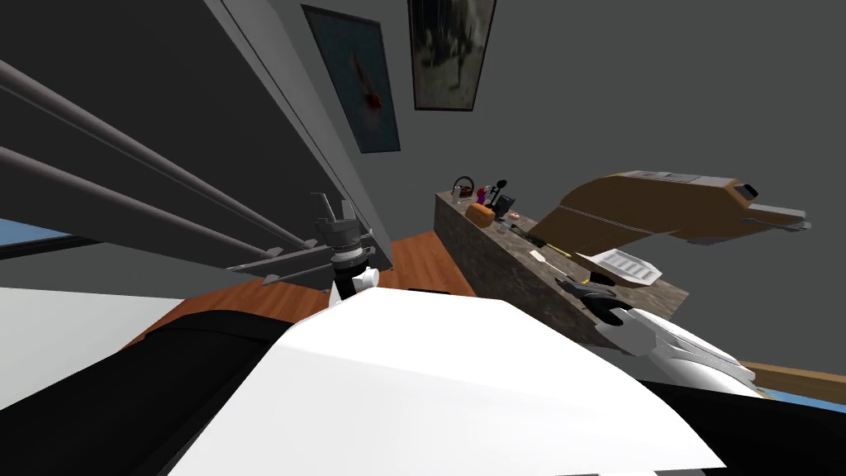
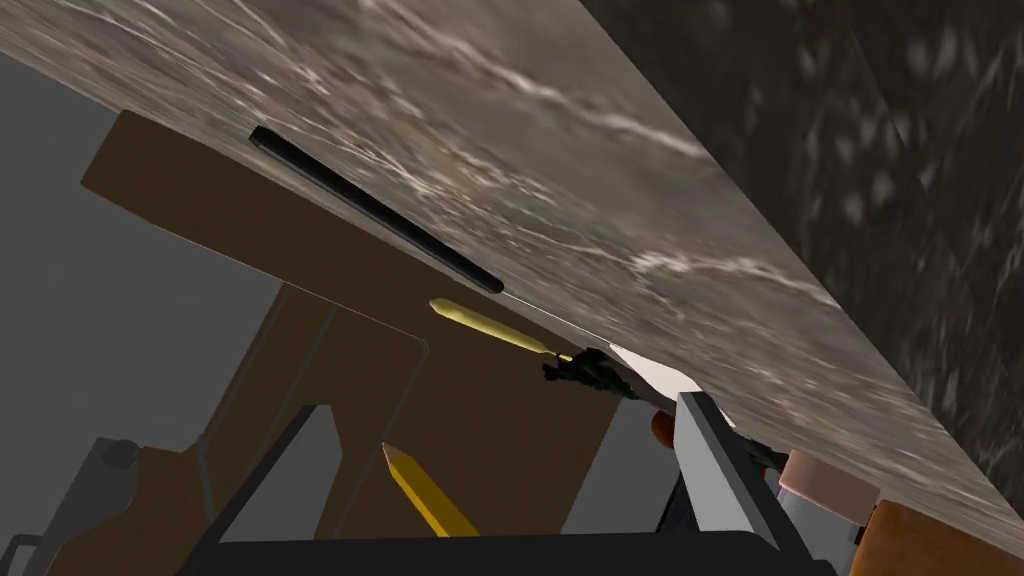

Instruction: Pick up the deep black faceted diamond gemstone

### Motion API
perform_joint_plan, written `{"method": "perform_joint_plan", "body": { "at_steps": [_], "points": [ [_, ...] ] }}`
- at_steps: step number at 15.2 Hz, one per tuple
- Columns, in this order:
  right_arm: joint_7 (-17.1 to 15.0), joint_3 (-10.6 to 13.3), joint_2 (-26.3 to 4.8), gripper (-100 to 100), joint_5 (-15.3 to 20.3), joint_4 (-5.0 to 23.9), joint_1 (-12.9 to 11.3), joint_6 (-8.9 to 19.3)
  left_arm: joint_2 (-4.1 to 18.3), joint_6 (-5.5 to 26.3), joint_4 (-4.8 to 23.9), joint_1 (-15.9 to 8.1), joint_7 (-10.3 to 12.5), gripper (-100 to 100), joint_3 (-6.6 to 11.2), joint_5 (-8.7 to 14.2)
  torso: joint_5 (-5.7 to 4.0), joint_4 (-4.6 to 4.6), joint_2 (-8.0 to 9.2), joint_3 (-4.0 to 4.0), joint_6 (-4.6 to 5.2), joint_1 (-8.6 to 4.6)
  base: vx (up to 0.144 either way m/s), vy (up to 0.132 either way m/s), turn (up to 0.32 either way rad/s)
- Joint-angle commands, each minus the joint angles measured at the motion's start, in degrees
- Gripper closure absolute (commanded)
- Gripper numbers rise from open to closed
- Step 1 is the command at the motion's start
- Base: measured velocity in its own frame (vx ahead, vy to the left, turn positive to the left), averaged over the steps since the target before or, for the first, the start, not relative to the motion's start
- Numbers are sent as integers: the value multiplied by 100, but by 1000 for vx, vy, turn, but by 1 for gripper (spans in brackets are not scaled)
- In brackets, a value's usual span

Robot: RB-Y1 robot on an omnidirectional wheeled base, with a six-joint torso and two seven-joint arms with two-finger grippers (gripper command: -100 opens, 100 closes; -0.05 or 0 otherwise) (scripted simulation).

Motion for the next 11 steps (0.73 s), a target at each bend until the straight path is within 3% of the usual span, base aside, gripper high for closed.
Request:
{"method": "perform_joint_plan", "body": {
  "at_steps": [1,3,4,5,9,10,11],
  "points": [
    [0,0,0,-100,0,0,0,0,0,0,0,0,0,0,0,0,0,0,0,0,0,0,25,37,5],
    [104,-9,229,-100,122,88,-110,99,1,0,0,0,0,0,1,0,-6,2,7,4,-4,-33,35,-89,59],
    [62,4,143,-100,75,65,-65,68,1,0,0,0,0,0,1,0,-11,3,3,3,-7,-65,27,-88,36],
    [74,4,162,100,85,78,-74,69,1,0,0,0,0,0,1,0,-13,3,3,3,-7,-71,8,-29,0],
    [72,0,159,100,83,81,-74,76,1,0,0,0,0,0,1,0,-8,5,12,8,-10,-43,1,-5,0],
    [15,1,-3,100,4,-18,37,39,1,0,0,0,0,0,1,0,-8,5,14,9,-10,-41,-10,60,-45],
    [54,5,93,100,51,65,-45,59,0,0,0,0,0,0,1,0,-3,6,19,11,-6,-24,-10,55,-42]
  ]
}}
